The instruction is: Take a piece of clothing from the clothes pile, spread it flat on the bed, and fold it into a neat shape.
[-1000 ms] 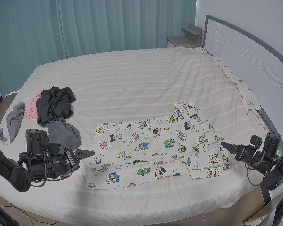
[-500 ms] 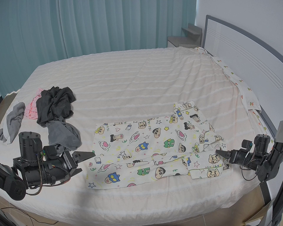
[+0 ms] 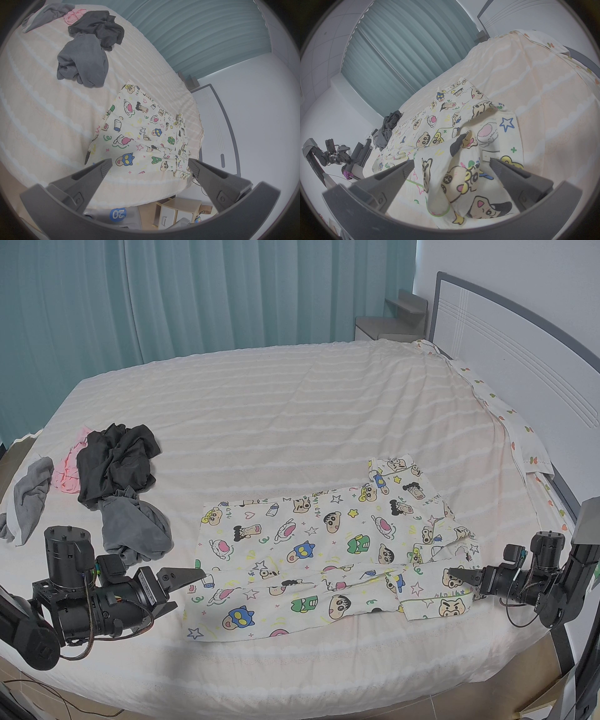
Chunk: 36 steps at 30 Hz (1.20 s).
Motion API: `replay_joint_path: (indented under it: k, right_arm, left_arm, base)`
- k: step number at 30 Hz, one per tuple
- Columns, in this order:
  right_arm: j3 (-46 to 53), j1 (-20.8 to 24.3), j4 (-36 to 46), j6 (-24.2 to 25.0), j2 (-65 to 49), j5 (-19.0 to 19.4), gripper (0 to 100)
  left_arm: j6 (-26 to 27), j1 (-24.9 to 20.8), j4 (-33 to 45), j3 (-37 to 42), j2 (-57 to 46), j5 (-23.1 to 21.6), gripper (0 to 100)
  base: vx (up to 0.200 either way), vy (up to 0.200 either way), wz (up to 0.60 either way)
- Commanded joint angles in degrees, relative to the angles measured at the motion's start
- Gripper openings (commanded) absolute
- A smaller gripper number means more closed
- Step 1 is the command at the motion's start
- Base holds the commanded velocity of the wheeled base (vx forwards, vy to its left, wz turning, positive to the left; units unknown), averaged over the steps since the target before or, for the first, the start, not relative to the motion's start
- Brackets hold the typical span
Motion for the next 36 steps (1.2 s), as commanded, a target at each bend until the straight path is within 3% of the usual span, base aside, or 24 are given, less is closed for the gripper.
replay_joint_path:
  k: [1,13,21,36]
  right_arm:
    - [-0.6,0.2,0.2,0.0,0.5,0.0,0]
    - [-1.1,0.1,-0.3,0.0,-1.0,0.3,0]
    - [-1.7,0.0,-3.0,0.1,-1.8,2.9,0]
    - [-12.2,-0.4,5.4,0.4,-1.1,2.2,0]
  left_arm:
    - [0.0,0.0,0.0,0.1,0.8,0.0,100]
    - [-0.2,0.0,0.0,0.1,1.0,0.0,100]
    - [-0.2,0.0,0.0,0.1,1.0,0.0,100]
    - [-0.2,0.0,0.0,0.2,1.0,0.1,100]
  base:
    - [0.000,0.000,0.00]
    - [0.000,0.000,0.00]
    - [0.000,0.000,0.00]
    - [0.000,0.000,0.00]
